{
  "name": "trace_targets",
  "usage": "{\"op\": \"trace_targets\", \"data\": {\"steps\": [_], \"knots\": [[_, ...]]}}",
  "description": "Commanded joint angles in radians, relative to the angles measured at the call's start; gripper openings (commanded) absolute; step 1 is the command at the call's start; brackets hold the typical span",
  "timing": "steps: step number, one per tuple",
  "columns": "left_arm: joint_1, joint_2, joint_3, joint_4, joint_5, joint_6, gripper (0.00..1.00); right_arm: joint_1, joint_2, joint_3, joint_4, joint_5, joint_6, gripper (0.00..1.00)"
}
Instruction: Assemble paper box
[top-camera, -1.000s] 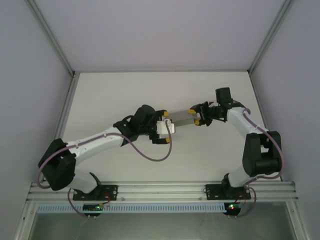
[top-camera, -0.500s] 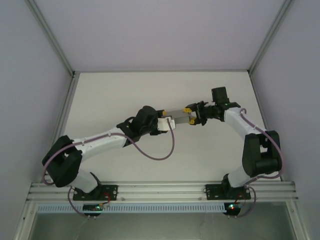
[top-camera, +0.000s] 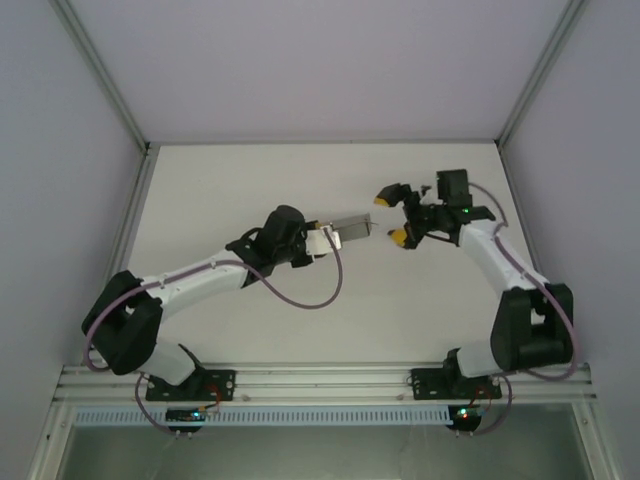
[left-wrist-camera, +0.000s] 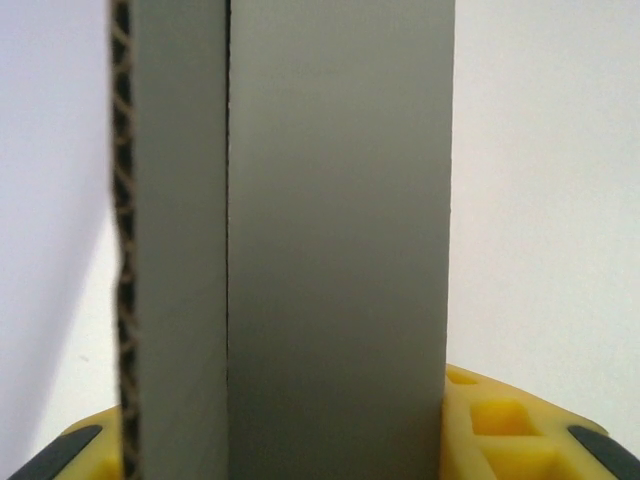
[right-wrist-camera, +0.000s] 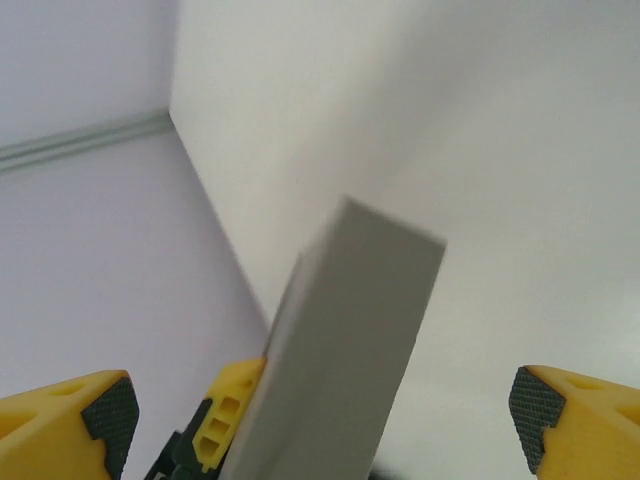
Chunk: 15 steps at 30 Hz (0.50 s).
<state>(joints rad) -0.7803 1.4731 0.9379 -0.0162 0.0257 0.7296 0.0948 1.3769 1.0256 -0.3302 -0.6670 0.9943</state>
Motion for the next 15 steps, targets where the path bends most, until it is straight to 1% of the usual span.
{"op": "trace_targets", "data": {"steps": [1, 3, 4, 6, 8, 11, 13, 15], "knots": [[0.037, -0.002, 0.116, -0.252, 0.158, -0.044, 0.22, -0.045, -0.105, -0.015, 0.097, 0.196, -0.296, 0.98], [0.074, 0.034, 0.189, -0.442, 0.274, -0.005, 0.23, -0.051, -0.138, -0.022, 0.148, 0.152, -0.481, 0.98], [0.09, 0.055, 0.223, -0.52, 0.317, 0.013, 0.22, -0.048, -0.143, -0.008, 0.129, 0.138, -0.581, 0.98], [0.12, 0.108, 0.284, -0.638, 0.374, 0.016, 0.17, -0.004, -0.143, 0.033, 0.029, 0.145, -0.762, 0.98], [0.15, 0.16, 0.338, -0.712, 0.423, 0.0, 0.16, 0.071, -0.141, 0.049, -0.052, 0.103, -0.975, 0.98], [0.173, 0.247, 0.432, -0.808, 0.447, -0.016, 0.17, 0.186, -0.129, 0.051, -0.103, 0.186, -1.17, 0.98], [0.172, 0.29, 0.482, -0.865, 0.436, -0.008, 0.17, 0.221, -0.11, 0.05, -0.105, 0.183, -1.259, 0.98], [0.173, 0.314, 0.502, -0.883, 0.421, -0.004, 0.18, 0.235, -0.082, 0.065, -0.119, 0.163, -1.305, 0.98]]}}
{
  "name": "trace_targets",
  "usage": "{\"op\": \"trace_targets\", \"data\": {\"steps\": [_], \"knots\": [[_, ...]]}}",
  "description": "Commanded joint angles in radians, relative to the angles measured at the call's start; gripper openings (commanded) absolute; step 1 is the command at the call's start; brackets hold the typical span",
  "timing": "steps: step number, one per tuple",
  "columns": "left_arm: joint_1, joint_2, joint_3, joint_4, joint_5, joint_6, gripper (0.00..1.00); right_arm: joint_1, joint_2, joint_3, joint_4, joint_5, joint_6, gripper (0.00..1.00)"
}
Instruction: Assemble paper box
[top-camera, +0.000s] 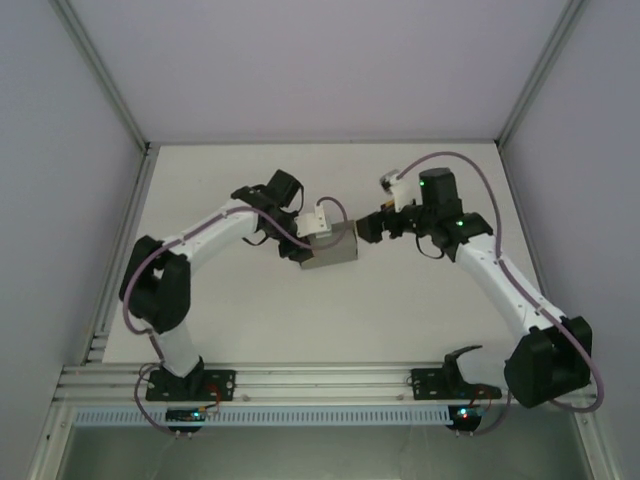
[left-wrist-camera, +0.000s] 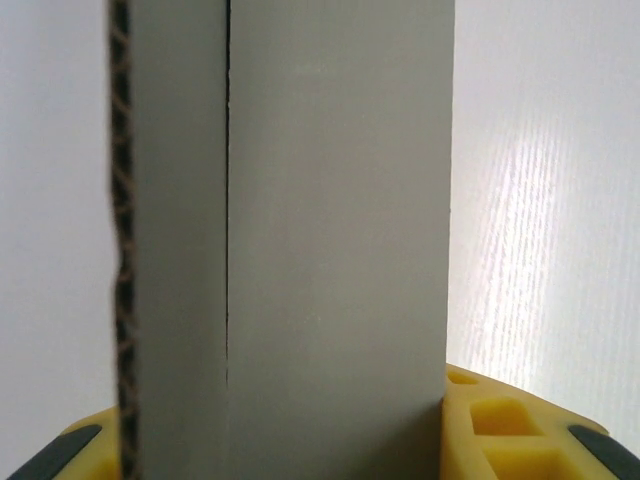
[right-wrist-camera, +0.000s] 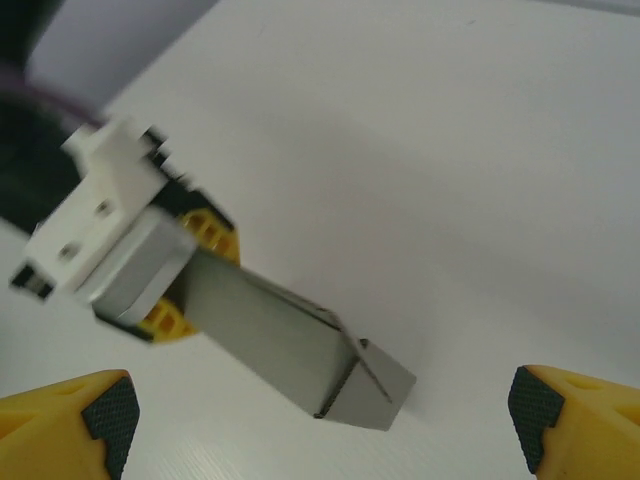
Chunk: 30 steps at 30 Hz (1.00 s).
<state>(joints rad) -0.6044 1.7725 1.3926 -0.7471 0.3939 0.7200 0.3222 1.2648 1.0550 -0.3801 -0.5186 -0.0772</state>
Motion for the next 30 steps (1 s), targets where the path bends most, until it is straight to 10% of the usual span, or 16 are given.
{"op": "trace_targets", "data": {"steps": [1, 30], "knots": [[-0.006, 0.023, 0.048, -0.152, 0.044, 0.007, 0.18, 0.012, 0.049, 0.052, -0.093, -0.006, -0.261, 0.98], [-0.006, 0.104, 0.108, -0.158, 0.024, 0.0, 0.19, 0.095, 0.429, 0.347, -0.441, 0.049, -0.433, 0.12]]}}
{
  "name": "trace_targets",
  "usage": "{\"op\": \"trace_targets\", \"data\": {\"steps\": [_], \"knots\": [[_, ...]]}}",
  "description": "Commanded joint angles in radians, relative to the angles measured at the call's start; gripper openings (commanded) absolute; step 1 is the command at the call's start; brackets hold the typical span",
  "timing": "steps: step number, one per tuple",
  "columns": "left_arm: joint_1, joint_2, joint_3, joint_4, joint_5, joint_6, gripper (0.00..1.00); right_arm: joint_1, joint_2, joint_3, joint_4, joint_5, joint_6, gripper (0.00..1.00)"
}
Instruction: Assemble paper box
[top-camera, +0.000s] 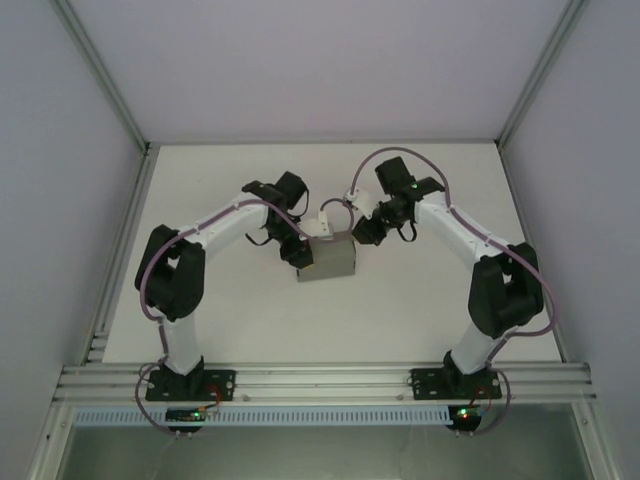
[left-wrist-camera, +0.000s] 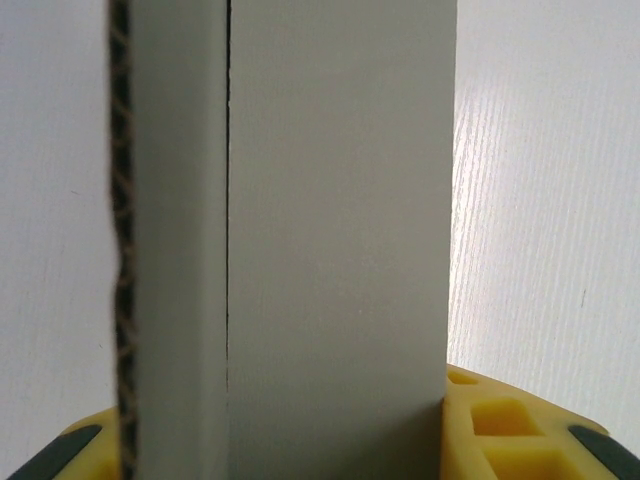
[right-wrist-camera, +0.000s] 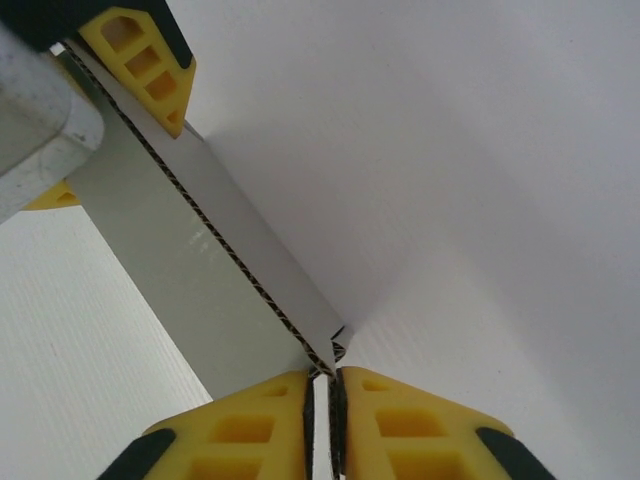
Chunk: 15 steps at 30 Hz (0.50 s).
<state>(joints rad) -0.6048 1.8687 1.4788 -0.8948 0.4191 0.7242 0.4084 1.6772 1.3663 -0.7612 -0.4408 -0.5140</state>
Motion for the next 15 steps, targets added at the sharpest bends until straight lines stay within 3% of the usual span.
{"op": "trace_targets", "data": {"steps": [1, 7, 11, 15], "knots": [[-0.005, 0.006, 0.02, -0.001, -0.002, -0.011, 0.19, 0.008, 0.018, 0.032, -0.056, -0.026, 0.021, 0.11], [-0.006, 0.009, 0.013, 0.068, -0.012, -0.07, 0.18, 0.034, -0.055, -0.077, 0.114, 0.009, 0.274, 0.0], [-0.007, 0.009, 0.011, 0.093, -0.023, -0.104, 0.18, 0.091, -0.14, -0.168, 0.259, 0.159, 0.592, 0.0], [-0.007, 0.01, 0.007, 0.114, -0.033, -0.123, 0.18, 0.157, -0.222, -0.338, 0.439, 0.22, 0.769, 0.0]]}}
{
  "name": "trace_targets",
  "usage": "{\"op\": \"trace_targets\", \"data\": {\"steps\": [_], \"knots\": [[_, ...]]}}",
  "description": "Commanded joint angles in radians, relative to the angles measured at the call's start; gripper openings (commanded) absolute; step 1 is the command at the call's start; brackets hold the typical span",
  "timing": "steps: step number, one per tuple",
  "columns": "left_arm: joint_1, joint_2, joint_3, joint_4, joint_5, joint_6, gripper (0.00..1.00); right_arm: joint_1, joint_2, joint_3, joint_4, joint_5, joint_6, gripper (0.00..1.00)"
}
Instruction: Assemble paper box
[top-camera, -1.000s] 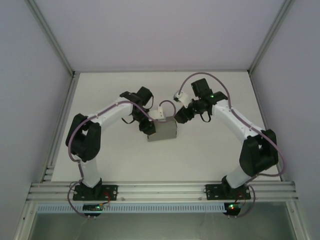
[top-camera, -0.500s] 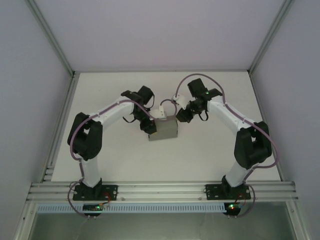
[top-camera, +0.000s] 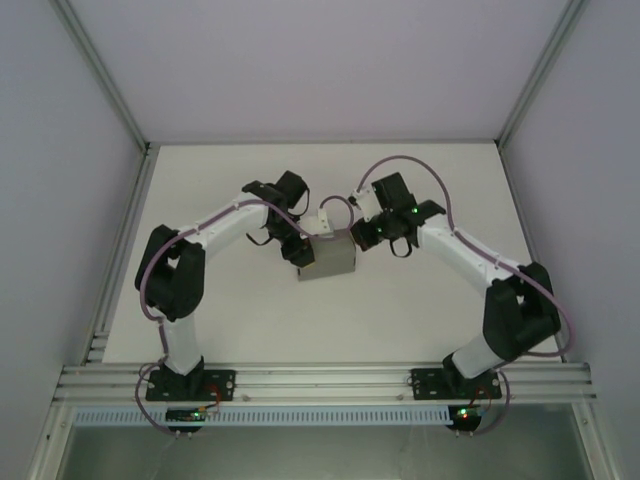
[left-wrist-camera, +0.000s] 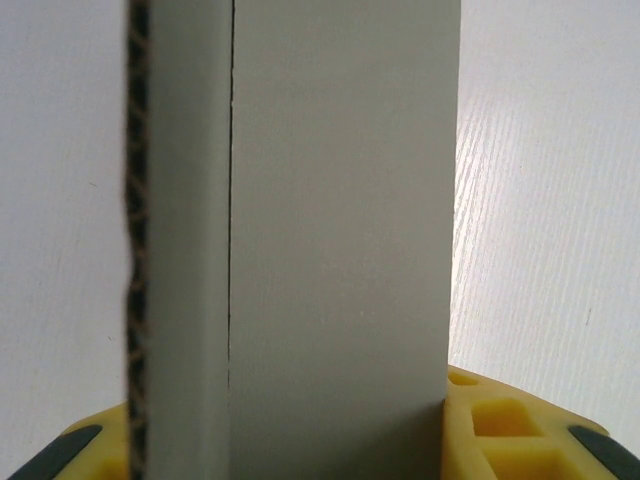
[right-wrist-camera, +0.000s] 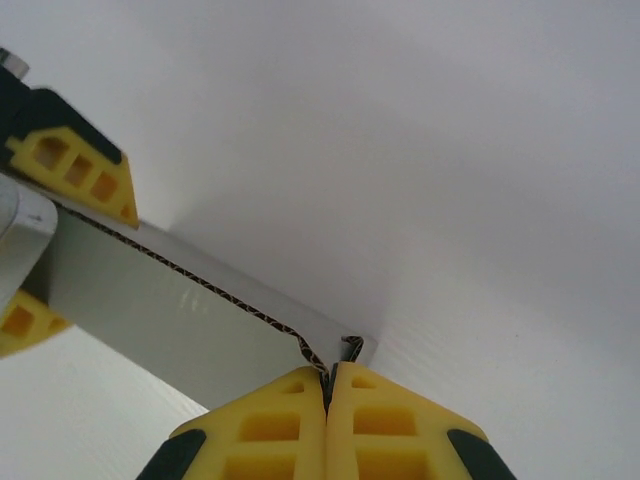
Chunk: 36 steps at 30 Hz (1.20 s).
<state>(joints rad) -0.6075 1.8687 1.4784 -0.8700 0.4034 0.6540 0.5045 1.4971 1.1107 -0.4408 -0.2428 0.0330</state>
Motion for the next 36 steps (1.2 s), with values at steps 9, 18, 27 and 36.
{"op": "trace_targets", "data": {"steps": [9, 18, 27, 36], "knots": [[-0.009, 0.033, 0.012, 0.095, -0.054, -0.079, 0.18, 0.078, -0.063, -0.296, 0.336, 0.044, 0.249, 0.0], [-0.025, 0.046, 0.024, 0.095, -0.069, -0.096, 0.2, 0.12, -0.058, -0.389, 0.328, 0.135, 0.32, 0.0], [-0.028, 0.051, 0.04, 0.09, -0.103, -0.102, 0.2, 0.175, -0.112, -0.438, 0.156, 0.222, 0.351, 0.0], [-0.03, 0.061, 0.034, 0.088, -0.09, -0.089, 0.2, 0.131, -0.126, -0.397, 0.17, -0.033, 0.559, 0.0]]}}
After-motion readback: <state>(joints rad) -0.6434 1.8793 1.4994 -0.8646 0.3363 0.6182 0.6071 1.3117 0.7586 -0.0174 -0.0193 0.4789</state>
